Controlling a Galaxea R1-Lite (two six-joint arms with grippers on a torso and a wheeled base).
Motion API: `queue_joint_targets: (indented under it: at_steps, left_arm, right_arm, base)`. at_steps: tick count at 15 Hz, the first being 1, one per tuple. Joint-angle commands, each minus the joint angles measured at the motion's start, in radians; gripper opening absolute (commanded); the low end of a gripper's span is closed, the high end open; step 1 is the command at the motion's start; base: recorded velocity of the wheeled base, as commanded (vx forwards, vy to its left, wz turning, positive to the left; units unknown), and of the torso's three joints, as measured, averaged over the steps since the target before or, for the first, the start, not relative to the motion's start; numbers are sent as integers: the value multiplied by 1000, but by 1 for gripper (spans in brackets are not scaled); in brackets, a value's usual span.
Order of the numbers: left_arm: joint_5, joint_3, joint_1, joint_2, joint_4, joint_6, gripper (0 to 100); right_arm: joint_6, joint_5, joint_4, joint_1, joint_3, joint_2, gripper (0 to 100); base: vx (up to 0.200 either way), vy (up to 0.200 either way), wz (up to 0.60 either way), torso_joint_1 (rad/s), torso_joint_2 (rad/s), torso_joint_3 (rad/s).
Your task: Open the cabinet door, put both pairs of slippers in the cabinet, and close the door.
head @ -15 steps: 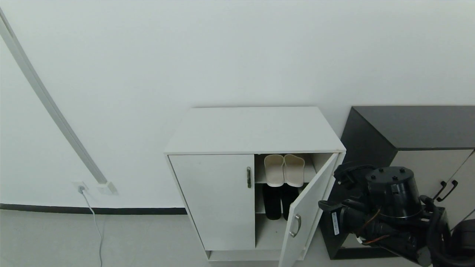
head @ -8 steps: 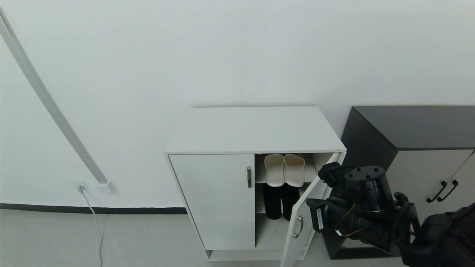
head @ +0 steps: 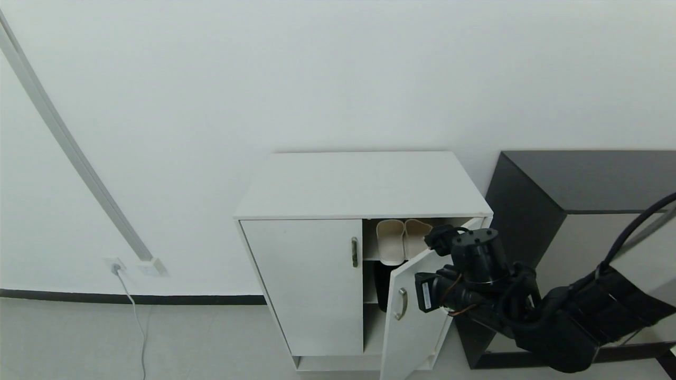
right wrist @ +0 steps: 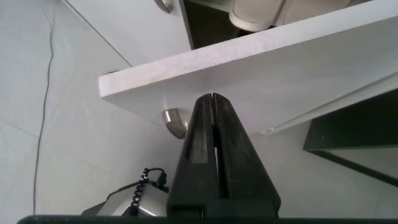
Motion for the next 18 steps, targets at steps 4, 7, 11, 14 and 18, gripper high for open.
queue_joint_targets:
  at_steps: [4, 7, 11, 14, 18]
  left_arm:
    - [0, 0, 0, 1, 0, 0, 0]
    - [0, 0, 0, 1, 0, 0, 0]
    - [6, 0, 0, 1, 0, 0, 0]
    - [5, 0, 0, 1, 0, 0, 0]
    - [5, 0, 0, 1, 0, 0, 0]
  right_arm:
    - [0, -1, 0, -24, -123, 140, 0]
    - [0, -2, -2, -30, -172, 180, 0]
    - [0, -4, 0, -45, -232, 221, 0]
    - [-1, -5, 0, -64, -281, 258, 0]
    - [-1, -7, 0, -85, -313, 282, 0]
  base:
    - [0, 0, 0, 0, 0, 0]
    - [0, 0, 0, 0, 0, 0]
    - [0, 0, 0, 0, 0, 0]
    - [0, 0, 0, 0, 0, 0]
    - [0, 0, 0, 0, 0, 0]
